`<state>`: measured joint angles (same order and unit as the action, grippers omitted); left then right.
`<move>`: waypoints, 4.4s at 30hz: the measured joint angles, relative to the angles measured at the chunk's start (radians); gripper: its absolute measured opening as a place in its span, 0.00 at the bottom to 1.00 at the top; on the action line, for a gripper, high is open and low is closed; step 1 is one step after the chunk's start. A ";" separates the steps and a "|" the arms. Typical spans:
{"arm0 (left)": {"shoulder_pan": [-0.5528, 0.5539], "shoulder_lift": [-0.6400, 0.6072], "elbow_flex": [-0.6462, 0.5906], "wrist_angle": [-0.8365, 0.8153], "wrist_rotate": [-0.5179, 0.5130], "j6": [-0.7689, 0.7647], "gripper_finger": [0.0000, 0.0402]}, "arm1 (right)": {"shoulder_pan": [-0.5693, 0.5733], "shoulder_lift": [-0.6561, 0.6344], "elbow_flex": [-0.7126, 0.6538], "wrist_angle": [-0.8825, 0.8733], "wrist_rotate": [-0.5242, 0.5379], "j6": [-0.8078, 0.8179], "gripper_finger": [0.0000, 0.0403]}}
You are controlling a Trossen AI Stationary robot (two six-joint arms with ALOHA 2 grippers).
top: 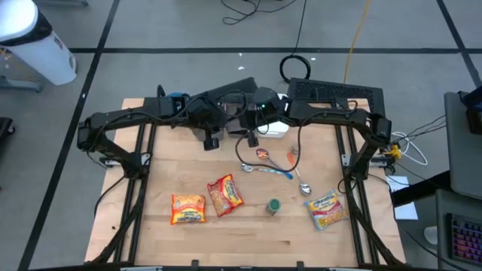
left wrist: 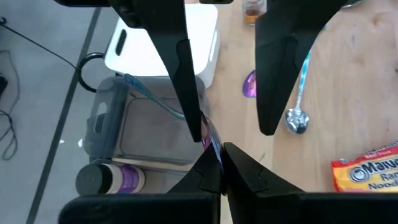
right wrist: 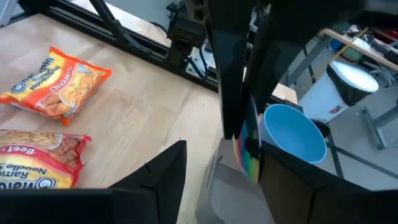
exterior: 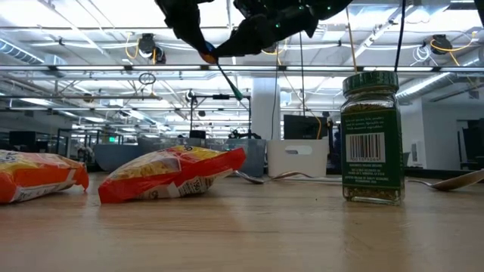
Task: Pick & Place Food Item
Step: Put the blue spoon into the right black bin
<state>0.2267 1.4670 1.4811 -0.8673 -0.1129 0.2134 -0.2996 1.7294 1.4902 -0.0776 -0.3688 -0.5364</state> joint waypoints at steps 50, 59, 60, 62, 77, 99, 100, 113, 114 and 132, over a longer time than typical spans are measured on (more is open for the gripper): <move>0.004 -0.013 -0.001 -0.018 0.061 0.017 0.42 | -0.007 -0.073 0.001 -0.043 0.061 -0.052 0.00; 0.004 -0.127 -0.001 -0.036 0.071 -0.004 0.55 | -0.047 -0.102 0.000 -0.121 0.074 -0.042 0.00; 0.004 -0.147 -0.002 -0.037 0.082 -0.004 0.55 | -0.054 -0.104 0.000 -0.127 0.061 -0.036 0.00; 0.008 -0.194 -0.019 -0.012 0.110 -0.014 0.55 | -0.071 -0.106 0.000 -0.127 0.026 -0.004 0.00; 0.010 -0.603 -0.571 0.590 0.255 -0.113 0.49 | -0.150 -0.141 -0.323 0.594 -0.217 0.275 0.00; 0.011 -0.674 -0.964 1.114 0.289 -0.191 0.49 | -0.239 0.114 -0.430 1.076 -0.225 0.519 0.00; 0.011 -0.674 -0.964 1.113 0.289 -0.194 0.49 | -0.245 0.126 -0.415 1.050 -0.231 0.518 0.00; 0.021 -0.674 -0.964 1.101 0.287 -0.189 0.49 | -0.271 0.197 -0.229 0.686 -0.234 0.327 0.00; 0.023 -0.674 -0.964 1.100 0.287 -0.189 0.49 | -0.271 0.196 -0.228 0.687 -0.235 0.324 0.00; 0.050 -0.674 -0.964 1.072 0.273 -0.186 0.49 | -0.266 0.196 -0.228 0.479 -0.421 0.078 0.00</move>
<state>0.2768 0.7925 0.5171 0.2052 0.1603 0.0273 -0.5660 1.9255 1.2621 0.4010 -0.7901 -0.4580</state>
